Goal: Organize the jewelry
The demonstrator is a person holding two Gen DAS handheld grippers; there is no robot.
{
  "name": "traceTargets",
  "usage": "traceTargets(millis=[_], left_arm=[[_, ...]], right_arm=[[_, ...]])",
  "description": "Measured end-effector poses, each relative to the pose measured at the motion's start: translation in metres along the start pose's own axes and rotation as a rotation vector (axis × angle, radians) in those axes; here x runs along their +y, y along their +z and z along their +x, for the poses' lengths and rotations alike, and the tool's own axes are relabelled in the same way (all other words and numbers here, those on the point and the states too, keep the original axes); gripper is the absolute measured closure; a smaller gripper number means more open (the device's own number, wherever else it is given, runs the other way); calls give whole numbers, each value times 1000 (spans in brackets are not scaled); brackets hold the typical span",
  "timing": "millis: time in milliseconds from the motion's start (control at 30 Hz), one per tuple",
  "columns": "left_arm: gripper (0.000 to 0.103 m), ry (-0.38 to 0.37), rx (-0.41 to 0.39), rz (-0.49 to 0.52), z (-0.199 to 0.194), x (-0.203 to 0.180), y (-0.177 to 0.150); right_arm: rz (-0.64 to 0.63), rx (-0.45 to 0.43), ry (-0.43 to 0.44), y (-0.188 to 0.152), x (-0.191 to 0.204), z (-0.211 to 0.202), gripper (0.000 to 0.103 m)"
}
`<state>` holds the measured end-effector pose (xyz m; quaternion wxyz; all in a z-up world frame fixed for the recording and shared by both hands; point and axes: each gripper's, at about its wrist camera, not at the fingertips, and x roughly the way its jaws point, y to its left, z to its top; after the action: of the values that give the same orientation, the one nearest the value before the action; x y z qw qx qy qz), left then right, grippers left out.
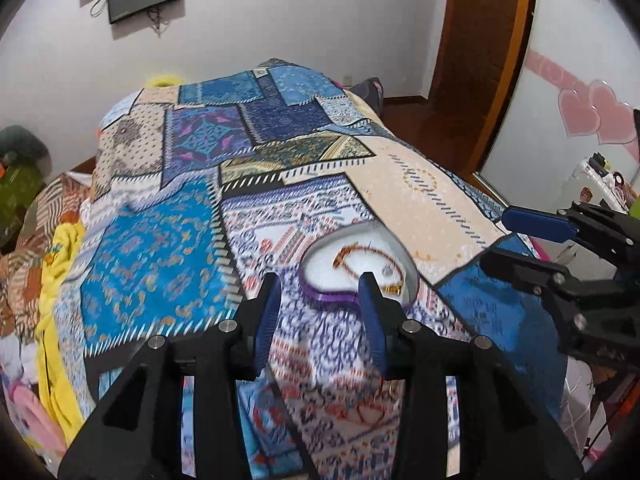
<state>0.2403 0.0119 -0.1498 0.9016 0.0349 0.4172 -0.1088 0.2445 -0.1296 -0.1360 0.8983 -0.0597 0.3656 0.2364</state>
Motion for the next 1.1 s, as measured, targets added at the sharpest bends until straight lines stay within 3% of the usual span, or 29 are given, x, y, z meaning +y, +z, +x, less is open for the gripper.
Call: traceTargets(millis=[567,933,1100], left_arm=[[64,-25,136,-56,1,3,-79],[64,-85,130,-130,-2,4,-105],[64,-79,118,-119,-3,-1,-106]], right_arm=[[-74,180,51,-53,30,24,59],[-128,210,79,-63,48,38,59],[-168,209,69,-61,54,42,70]])
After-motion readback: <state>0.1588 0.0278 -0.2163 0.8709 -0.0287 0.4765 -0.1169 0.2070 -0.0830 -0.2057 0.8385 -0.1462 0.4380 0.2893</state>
